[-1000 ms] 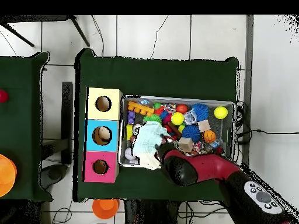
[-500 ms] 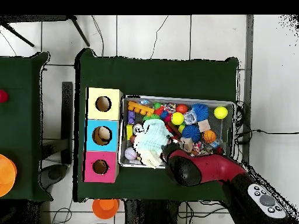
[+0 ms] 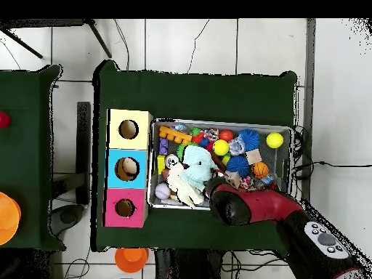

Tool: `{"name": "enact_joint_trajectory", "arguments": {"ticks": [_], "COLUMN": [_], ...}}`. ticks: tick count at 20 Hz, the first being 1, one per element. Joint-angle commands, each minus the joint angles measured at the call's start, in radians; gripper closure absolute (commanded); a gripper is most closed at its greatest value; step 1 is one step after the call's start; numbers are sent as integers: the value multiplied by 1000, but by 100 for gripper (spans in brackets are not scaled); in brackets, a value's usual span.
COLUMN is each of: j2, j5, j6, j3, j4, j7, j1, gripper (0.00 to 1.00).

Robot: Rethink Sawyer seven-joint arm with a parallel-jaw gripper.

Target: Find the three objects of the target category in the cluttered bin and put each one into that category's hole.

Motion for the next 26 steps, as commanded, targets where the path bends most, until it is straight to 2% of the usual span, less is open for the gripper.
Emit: {"name": "enact_joint_trajectory", "arguments": {"ticks": [1,6,12,13,19,22,26], "j2": [152,160,234,255,377,409,451], "j5": [-88,-86,-49,-33,111,158,185], "j6": [-47,-66,-157,-180,-302,-321,-362], "j3": [-110,-205,-421,-483,-723,-769,-800], "j4": [-238,-293,-417,-446,-558,-581,-620], "j7": [146,176,260,283,310,276,225], "j1": [78,160,323,369,517,541,541], "gripper": [0,0,0,0,0,0,0]}}
